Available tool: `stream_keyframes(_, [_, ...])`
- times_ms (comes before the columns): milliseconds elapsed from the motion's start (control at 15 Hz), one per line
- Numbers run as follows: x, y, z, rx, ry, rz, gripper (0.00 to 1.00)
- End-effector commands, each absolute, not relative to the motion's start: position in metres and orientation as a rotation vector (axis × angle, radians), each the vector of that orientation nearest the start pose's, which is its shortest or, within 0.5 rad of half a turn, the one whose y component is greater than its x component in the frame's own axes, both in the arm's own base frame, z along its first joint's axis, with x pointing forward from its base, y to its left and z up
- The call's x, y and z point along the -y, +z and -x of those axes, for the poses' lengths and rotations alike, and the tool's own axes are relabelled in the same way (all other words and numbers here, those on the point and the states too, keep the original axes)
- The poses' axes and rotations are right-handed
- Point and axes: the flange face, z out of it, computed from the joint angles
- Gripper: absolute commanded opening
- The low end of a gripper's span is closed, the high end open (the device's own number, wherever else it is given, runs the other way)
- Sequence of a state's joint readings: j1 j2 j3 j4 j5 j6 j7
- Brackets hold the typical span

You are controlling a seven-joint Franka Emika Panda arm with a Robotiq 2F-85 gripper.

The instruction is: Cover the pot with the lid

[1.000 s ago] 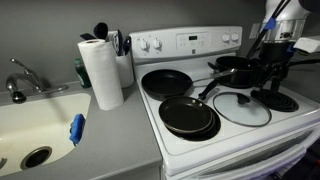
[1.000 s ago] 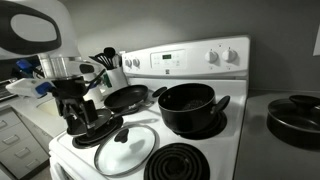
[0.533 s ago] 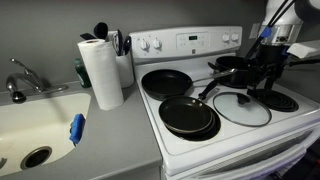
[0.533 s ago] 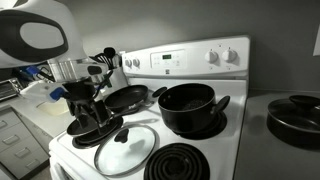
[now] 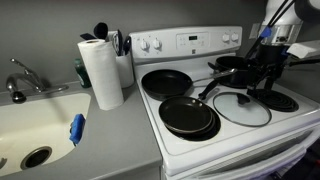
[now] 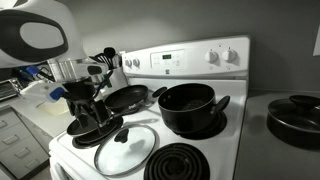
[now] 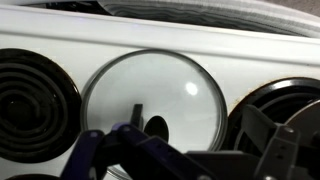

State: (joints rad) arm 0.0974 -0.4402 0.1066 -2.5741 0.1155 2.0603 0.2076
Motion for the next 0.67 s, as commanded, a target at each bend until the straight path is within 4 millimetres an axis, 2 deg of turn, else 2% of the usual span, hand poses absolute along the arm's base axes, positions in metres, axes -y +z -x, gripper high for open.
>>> stream_keyframes(0, [-0.083,0.406,-0.380,-0.167,0.113,3.101,1.00])
stream_keyframes(333, [-0.067,0.407,-0.389,-0.233,0.080,3.085,1.00])
stream_keyframes(600, [-0.051,0.396,-0.403,-0.255,0.085,3.065,1.00])
